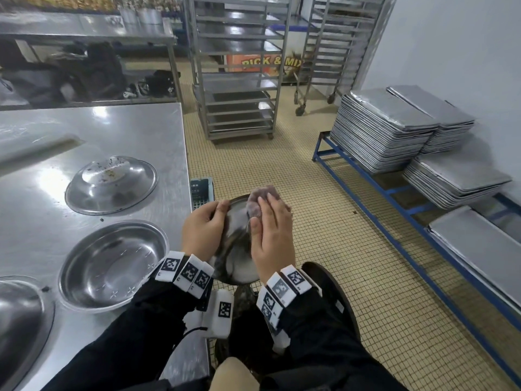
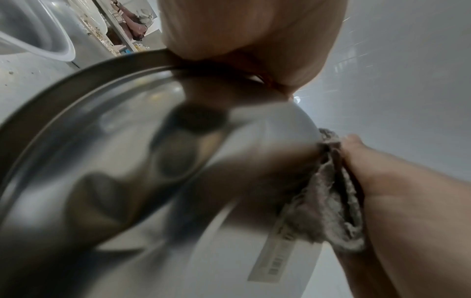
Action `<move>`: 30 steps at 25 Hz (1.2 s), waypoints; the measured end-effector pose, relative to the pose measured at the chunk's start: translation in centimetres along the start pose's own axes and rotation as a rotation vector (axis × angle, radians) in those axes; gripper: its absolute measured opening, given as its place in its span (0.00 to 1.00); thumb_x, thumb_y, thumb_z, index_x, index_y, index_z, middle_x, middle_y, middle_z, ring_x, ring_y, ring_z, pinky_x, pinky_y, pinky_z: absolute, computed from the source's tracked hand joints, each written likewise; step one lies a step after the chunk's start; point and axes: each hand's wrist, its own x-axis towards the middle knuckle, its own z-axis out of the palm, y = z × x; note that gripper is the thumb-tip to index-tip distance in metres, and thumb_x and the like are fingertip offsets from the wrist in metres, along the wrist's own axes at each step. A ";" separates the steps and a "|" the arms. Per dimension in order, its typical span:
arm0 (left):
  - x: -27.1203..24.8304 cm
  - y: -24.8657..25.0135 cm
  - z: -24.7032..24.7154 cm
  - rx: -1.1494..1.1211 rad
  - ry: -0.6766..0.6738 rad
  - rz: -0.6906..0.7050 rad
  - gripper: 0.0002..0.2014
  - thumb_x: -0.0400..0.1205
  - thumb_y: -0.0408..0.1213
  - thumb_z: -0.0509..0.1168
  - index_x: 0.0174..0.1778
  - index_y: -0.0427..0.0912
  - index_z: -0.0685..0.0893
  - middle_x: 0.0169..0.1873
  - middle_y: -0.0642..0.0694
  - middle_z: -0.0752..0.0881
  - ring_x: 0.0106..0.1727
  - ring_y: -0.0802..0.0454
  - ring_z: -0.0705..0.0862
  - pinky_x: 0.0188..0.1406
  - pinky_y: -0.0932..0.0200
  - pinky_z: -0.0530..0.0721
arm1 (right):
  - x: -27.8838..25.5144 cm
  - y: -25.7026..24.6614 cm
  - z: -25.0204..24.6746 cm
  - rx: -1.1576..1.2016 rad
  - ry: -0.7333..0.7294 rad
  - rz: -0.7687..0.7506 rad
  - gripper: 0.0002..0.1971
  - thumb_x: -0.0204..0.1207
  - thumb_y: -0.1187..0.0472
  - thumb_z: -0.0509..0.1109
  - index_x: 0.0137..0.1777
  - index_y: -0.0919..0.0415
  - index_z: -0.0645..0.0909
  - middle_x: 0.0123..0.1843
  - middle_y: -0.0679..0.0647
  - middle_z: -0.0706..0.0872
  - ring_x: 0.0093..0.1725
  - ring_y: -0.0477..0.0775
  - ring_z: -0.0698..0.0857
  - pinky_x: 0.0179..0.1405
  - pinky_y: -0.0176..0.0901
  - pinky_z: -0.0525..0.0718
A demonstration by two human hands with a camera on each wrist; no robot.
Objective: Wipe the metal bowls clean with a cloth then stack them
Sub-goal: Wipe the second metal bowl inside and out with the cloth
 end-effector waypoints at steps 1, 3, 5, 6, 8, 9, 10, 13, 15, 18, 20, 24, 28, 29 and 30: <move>-0.1 0.1 0.0 -0.025 0.000 -0.002 0.21 0.86 0.47 0.60 0.30 0.39 0.81 0.22 0.43 0.78 0.24 0.52 0.74 0.29 0.53 0.73 | 0.5 0.2 -0.2 0.041 0.035 0.063 0.26 0.85 0.46 0.46 0.75 0.60 0.70 0.76 0.54 0.71 0.76 0.52 0.67 0.75 0.53 0.68; -0.2 0.0 -0.1 -0.126 0.024 -0.057 0.21 0.86 0.47 0.60 0.32 0.38 0.83 0.23 0.42 0.78 0.28 0.49 0.76 0.32 0.52 0.74 | 1.4 1.4 -0.9 0.213 0.088 0.297 0.23 0.85 0.48 0.48 0.73 0.56 0.72 0.72 0.51 0.76 0.70 0.50 0.75 0.68 0.50 0.78; -0.1 -0.3 -0.2 -0.213 0.085 -0.126 0.21 0.86 0.49 0.60 0.31 0.41 0.83 0.23 0.46 0.78 0.28 0.48 0.75 0.33 0.51 0.73 | 1.5 3.1 -1.4 0.385 0.085 0.539 0.22 0.86 0.49 0.48 0.73 0.53 0.73 0.68 0.51 0.80 0.67 0.51 0.79 0.65 0.52 0.81; 0.0 -0.2 -0.2 -0.236 0.112 -0.145 0.21 0.86 0.50 0.60 0.30 0.42 0.82 0.21 0.50 0.76 0.27 0.49 0.73 0.31 0.52 0.71 | 1.0 3.6 -1.5 0.404 0.078 0.579 0.22 0.86 0.49 0.48 0.75 0.52 0.72 0.70 0.51 0.79 0.68 0.50 0.78 0.67 0.50 0.79; 0.2 -0.4 -0.3 -0.244 0.137 -0.142 0.21 0.85 0.51 0.60 0.29 0.45 0.81 0.19 0.51 0.75 0.26 0.50 0.72 0.30 0.52 0.70 | -0.4 3.2 -1.5 0.358 0.068 0.488 0.23 0.86 0.50 0.49 0.79 0.50 0.65 0.77 0.48 0.71 0.74 0.44 0.70 0.71 0.40 0.73; 0.3 -0.5 -0.4 -0.229 0.143 -0.129 0.21 0.85 0.52 0.60 0.30 0.44 0.81 0.20 0.47 0.76 0.27 0.48 0.73 0.31 0.50 0.72 | -0.9 2.6 -1.4 0.326 0.052 0.397 0.24 0.86 0.50 0.49 0.81 0.50 0.60 0.81 0.47 0.64 0.77 0.44 0.65 0.72 0.39 0.71; 0.2 -0.6 -0.4 -0.219 0.142 -0.115 0.22 0.84 0.53 0.60 0.31 0.41 0.81 0.22 0.42 0.77 0.28 0.46 0.74 0.32 0.48 0.73 | -1.2 1.9 -1.2 0.297 0.031 0.292 0.25 0.86 0.51 0.49 0.83 0.51 0.56 0.83 0.47 0.58 0.80 0.46 0.61 0.73 0.43 0.70; -0.1 -0.3 -0.4 -0.214 0.121 -0.074 0.25 0.84 0.54 0.60 0.32 0.35 0.76 0.23 0.41 0.73 0.26 0.46 0.72 0.29 0.47 0.72 | -0.5 0.2 -0.5 0.183 -0.005 0.005 0.27 0.85 0.53 0.50 0.83 0.57 0.55 0.85 0.51 0.51 0.84 0.51 0.51 0.78 0.56 0.65; -0.4 0.4 -0.3 -0.205 0.108 -0.040 0.24 0.85 0.50 0.61 0.33 0.32 0.77 0.22 0.43 0.74 0.26 0.47 0.71 0.28 0.50 0.71 | 0.8 -0.4 -0.4 0.087 0.029 -0.042 0.26 0.84 0.53 0.50 0.81 0.61 0.61 0.83 0.55 0.58 0.83 0.52 0.54 0.80 0.57 0.60; -0.7 0.8 -0.2 -0.205 0.085 -0.026 0.24 0.84 0.48 0.62 0.32 0.30 0.77 0.21 0.43 0.73 0.25 0.48 0.70 0.27 0.52 0.69 | 2.8 -0.4 -1.0 0.093 0.038 0.106 0.25 0.85 0.49 0.48 0.78 0.58 0.66 0.79 0.51 0.68 0.79 0.49 0.63 0.80 0.47 0.60; -1.0 0.5 -0.3 -0.258 0.097 -0.057 0.25 0.83 0.50 0.63 0.31 0.30 0.78 0.21 0.39 0.74 0.26 0.47 0.71 0.29 0.52 0.70 | 3.3 0.5 -1.8 0.233 0.036 0.277 0.22 0.86 0.51 0.49 0.75 0.56 0.70 0.70 0.46 0.76 0.68 0.42 0.74 0.69 0.32 0.69; -1.0 -0.2 -0.4 -0.391 0.181 -0.206 0.18 0.83 0.50 0.64 0.36 0.40 0.88 0.33 0.33 0.86 0.34 0.47 0.82 0.40 0.53 0.81 | 1.2 3.3 -2.2 0.561 0.036 0.667 0.19 0.86 0.47 0.48 0.68 0.49 0.74 0.60 0.49 0.81 0.56 0.49 0.82 0.53 0.42 0.83; -0.9 -0.5 -0.4 -0.486 0.227 -0.268 0.11 0.84 0.49 0.64 0.41 0.51 0.88 0.37 0.49 0.89 0.38 0.53 0.86 0.42 0.60 0.85 | -0.9 4.9 -1.9 0.760 0.020 0.848 0.13 0.83 0.42 0.53 0.53 0.44 0.77 0.51 0.51 0.85 0.51 0.54 0.85 0.55 0.56 0.85; -1.0 -0.8 -0.3 -0.466 0.218 -0.260 0.11 0.84 0.48 0.63 0.44 0.50 0.88 0.38 0.49 0.89 0.40 0.53 0.86 0.43 0.60 0.84 | -0.7 4.8 -2.3 0.776 0.052 0.839 0.12 0.82 0.42 0.55 0.51 0.45 0.77 0.49 0.50 0.86 0.50 0.53 0.86 0.53 0.54 0.86; -1.1 -1.1 -0.2 -0.408 0.191 -0.243 0.10 0.85 0.47 0.61 0.47 0.50 0.87 0.40 0.49 0.89 0.43 0.52 0.86 0.44 0.59 0.84 | -0.5 4.9 -2.8 0.752 0.078 0.814 0.12 0.81 0.42 0.56 0.50 0.46 0.77 0.48 0.49 0.86 0.49 0.51 0.86 0.48 0.50 0.86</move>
